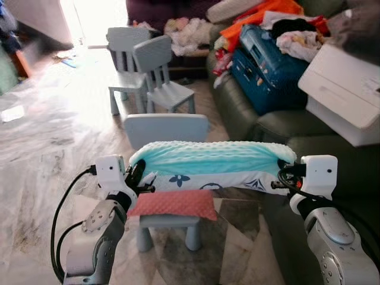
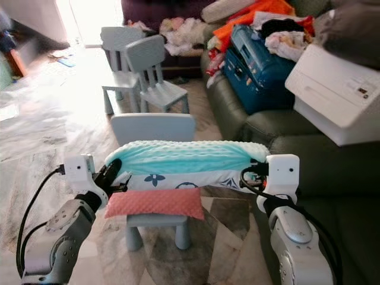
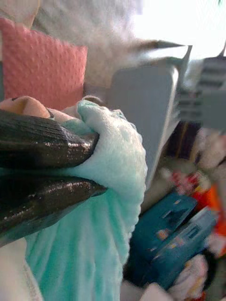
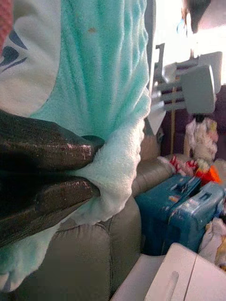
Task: Move the pillow to the sofa
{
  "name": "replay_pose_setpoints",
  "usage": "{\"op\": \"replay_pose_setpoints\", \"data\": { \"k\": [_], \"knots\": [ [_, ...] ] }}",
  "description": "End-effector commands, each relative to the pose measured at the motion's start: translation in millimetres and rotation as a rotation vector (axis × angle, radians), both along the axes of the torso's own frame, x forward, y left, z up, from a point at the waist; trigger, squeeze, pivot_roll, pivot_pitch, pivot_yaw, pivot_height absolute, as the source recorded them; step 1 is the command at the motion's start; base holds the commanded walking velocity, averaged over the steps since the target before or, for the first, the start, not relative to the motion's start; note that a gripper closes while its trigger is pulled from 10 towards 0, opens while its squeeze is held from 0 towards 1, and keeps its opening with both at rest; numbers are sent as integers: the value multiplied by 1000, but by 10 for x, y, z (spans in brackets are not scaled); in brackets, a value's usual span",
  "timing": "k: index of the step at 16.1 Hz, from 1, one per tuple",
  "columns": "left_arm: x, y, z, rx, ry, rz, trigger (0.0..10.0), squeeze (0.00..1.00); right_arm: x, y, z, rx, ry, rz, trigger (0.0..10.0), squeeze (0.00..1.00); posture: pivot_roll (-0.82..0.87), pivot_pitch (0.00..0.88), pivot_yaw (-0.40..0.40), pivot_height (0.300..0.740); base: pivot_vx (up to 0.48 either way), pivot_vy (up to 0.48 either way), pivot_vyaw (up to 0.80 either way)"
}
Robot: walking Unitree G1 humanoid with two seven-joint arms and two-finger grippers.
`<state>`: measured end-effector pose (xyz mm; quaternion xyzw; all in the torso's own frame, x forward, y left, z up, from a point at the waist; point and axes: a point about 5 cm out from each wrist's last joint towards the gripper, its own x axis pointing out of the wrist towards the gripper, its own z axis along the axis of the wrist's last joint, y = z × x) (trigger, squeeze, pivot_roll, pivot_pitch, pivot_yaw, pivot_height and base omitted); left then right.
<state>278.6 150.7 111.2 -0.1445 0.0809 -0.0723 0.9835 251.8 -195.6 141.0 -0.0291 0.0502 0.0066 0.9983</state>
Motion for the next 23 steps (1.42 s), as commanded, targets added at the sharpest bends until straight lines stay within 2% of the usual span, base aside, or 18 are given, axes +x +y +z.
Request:
{"op": "replay_pose_setpoints", "data": {
  "k": [1, 17, 23],
  "knots": [
    [-21, 82, -7, 15, 5, 38, 10000, 0, 12, -36, 80, -12, -33, -14, 10000, 0, -191, 0, 25, 740, -311, 0, 0],
    [-22, 73, -20, 17, 12, 28, 10000, 0, 31, -15, 72, -11, -35, -10, 10000, 0, -186, 0, 25, 740, -313, 0, 0],
    [-2, 81, -7, 0, 15, 39, 10000, 0, 41, -5, 73, -8, -37, -6, 10000, 0, -188, 0, 29, 740, 0, 0, 0]
  ]
}}
